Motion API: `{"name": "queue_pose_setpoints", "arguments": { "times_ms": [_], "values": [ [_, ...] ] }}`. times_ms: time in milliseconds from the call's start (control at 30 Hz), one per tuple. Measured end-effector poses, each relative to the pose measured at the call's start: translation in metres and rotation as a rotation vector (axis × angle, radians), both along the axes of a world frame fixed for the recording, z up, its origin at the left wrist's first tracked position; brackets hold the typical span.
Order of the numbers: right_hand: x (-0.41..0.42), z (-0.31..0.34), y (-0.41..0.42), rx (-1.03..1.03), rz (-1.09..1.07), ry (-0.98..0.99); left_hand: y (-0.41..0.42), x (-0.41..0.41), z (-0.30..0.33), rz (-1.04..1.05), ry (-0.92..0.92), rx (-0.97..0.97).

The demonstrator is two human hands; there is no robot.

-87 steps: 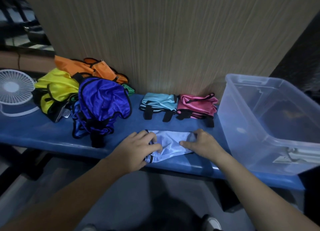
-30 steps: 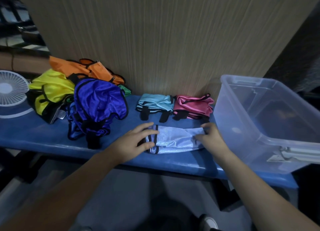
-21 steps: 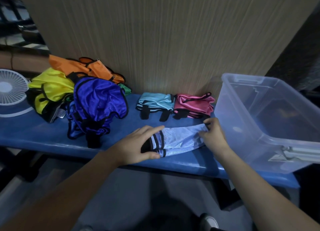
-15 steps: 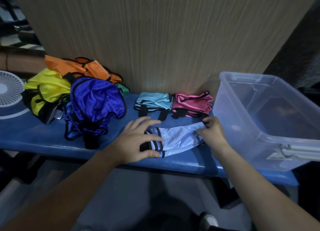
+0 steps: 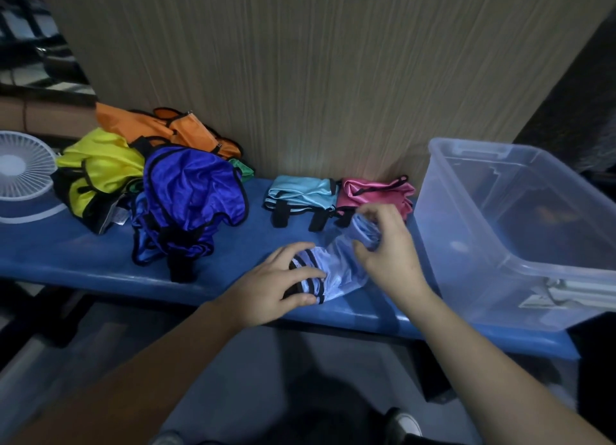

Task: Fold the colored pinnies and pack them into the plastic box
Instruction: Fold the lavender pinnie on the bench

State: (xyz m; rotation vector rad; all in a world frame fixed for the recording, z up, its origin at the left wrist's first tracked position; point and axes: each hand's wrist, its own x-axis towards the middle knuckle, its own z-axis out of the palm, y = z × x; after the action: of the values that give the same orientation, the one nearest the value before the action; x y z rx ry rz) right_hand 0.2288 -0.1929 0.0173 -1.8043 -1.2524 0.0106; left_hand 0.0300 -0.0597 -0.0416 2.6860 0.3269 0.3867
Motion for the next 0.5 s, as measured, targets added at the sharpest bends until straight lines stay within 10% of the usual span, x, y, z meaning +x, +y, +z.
{"name": "queue_pose_setpoints", "arguments": {
  "times_ms": [200,500],
  "values": [
    [-0.035,-0.003,0.011,-0.174,0.069,-0.393,-0.006,0.003,-0.004,0.105,-0.154,-0.266],
    [-0.055,-0.012,0.023,-0.218,0.154,-0.069,-0.003,0.001,-0.003,0.122,-0.186,-0.352]
  ]
}}
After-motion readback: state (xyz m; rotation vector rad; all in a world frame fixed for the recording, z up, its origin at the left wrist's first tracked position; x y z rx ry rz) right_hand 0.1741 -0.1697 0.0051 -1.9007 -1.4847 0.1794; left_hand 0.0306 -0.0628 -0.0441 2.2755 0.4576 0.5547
